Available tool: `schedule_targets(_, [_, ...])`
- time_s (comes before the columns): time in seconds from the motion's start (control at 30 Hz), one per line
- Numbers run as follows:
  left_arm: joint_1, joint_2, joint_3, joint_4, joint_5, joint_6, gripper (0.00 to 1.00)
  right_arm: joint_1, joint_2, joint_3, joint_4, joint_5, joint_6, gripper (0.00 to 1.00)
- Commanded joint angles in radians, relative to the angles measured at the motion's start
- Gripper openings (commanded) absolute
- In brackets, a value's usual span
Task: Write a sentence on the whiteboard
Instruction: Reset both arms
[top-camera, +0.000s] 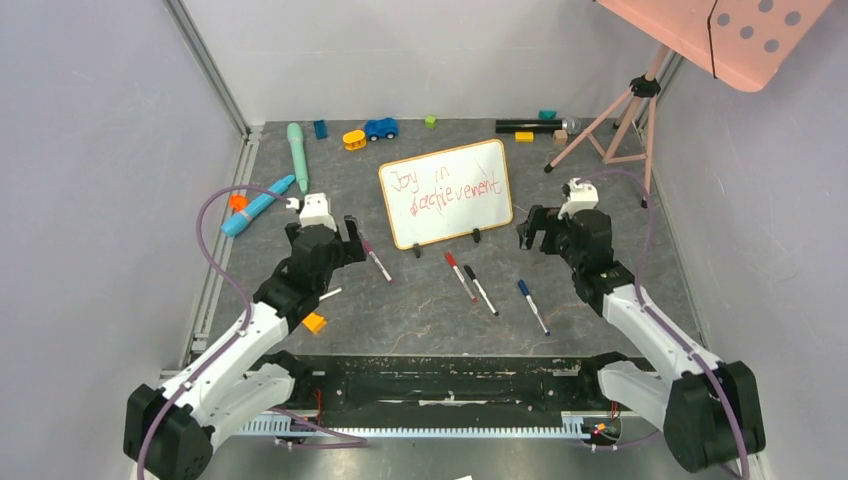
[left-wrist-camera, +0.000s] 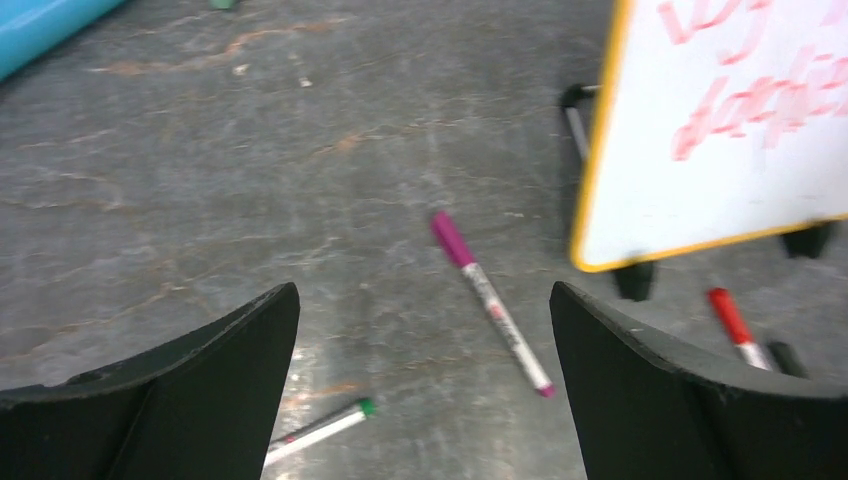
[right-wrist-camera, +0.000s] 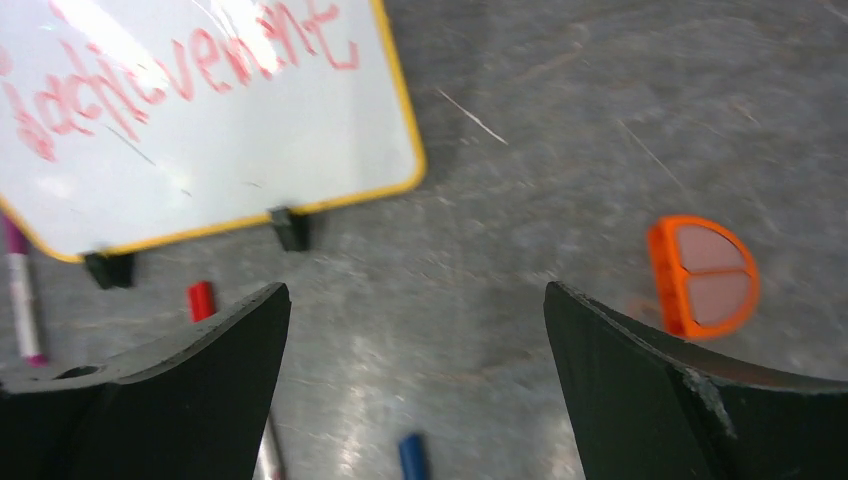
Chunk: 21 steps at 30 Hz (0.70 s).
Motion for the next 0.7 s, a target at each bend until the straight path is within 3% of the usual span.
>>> schedule_targets(0.0, [0.048,0.027,-0.063,0.142,-0.119,0.151,1.0,0.002,-0.106,-0.098,-0.057,0.215,-0.15,0.98])
schedule_targets(0.13, [0.101,0.057,-0.158,0.285,-0.135,0.204,1.0,0.002,-0.152,-0.18,-0.043,0.418,-0.219,0.98])
schedule_targets(0.23, [0.164,0.075,-0.206,0.393,-0.074,0.254,1.0,-0.001,-0.222,-0.313,0.093,0.495,-0.219,0.98])
schedule_targets(0.4, [0.247,0.159,-0.38,0.818,0.022,0.373,1.0,-0.003,-0.306,-0.656,0.573,0.617,-0.314,0.98])
schedule_targets(0.43, [0.266,0.188,-0.381,0.855,0.023,0.344,1.0,-0.003,-0.302,-0.723,0.693,0.627,-0.329,0.98])
schedule_targets(0.5, [0.307,0.262,-0.363,0.88,0.095,0.328,0.98,-0.009,-0.26,-0.74,0.749,0.595,-0.353,0.98])
schedule_targets(0.67, [0.338,0.448,-0.276,0.985,0.188,0.436,0.95,-0.014,-0.078,-0.725,0.94,0.618,-0.37,0.98])
